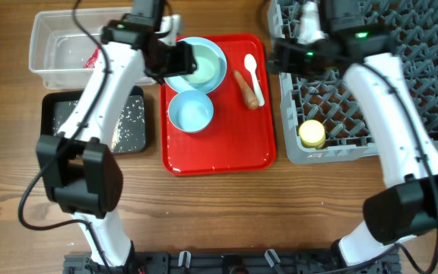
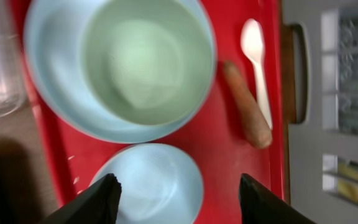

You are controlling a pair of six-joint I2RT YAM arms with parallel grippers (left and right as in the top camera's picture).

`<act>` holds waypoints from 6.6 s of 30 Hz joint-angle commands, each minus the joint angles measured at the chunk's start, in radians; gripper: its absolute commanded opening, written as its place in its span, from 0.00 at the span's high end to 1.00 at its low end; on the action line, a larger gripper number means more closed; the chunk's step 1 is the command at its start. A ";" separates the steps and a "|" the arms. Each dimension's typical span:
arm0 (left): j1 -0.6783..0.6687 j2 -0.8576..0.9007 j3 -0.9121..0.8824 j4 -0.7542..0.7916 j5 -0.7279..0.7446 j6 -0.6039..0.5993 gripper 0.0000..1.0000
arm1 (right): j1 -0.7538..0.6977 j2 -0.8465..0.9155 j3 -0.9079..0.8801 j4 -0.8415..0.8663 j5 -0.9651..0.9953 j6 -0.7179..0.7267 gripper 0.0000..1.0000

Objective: Sort waste into correct bins and load items into the dishwasher rack

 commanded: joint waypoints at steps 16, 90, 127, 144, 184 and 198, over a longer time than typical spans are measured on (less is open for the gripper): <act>0.305 -0.116 0.007 -0.100 -0.044 -0.101 0.03 | 0.332 0.445 -0.005 0.215 -0.037 0.252 0.96; 0.305 -0.116 0.007 -0.108 -0.044 -0.101 0.00 | 0.301 0.463 0.013 0.566 0.311 0.331 0.24; 0.305 -0.116 0.007 -0.108 -0.044 -0.101 0.00 | 0.004 -0.026 0.014 0.031 1.244 0.012 0.96; 0.305 -0.116 0.007 -0.108 -0.044 -0.101 0.00 | 0.056 0.244 0.014 0.286 1.312 -0.753 0.96; 0.305 -0.116 0.007 -0.108 -0.044 -0.101 0.00 | 0.245 0.181 0.144 0.274 0.159 -0.174 0.08; 0.305 -0.116 0.007 -0.108 -0.044 -0.101 0.00 | 0.249 0.507 0.130 0.324 0.197 0.523 0.59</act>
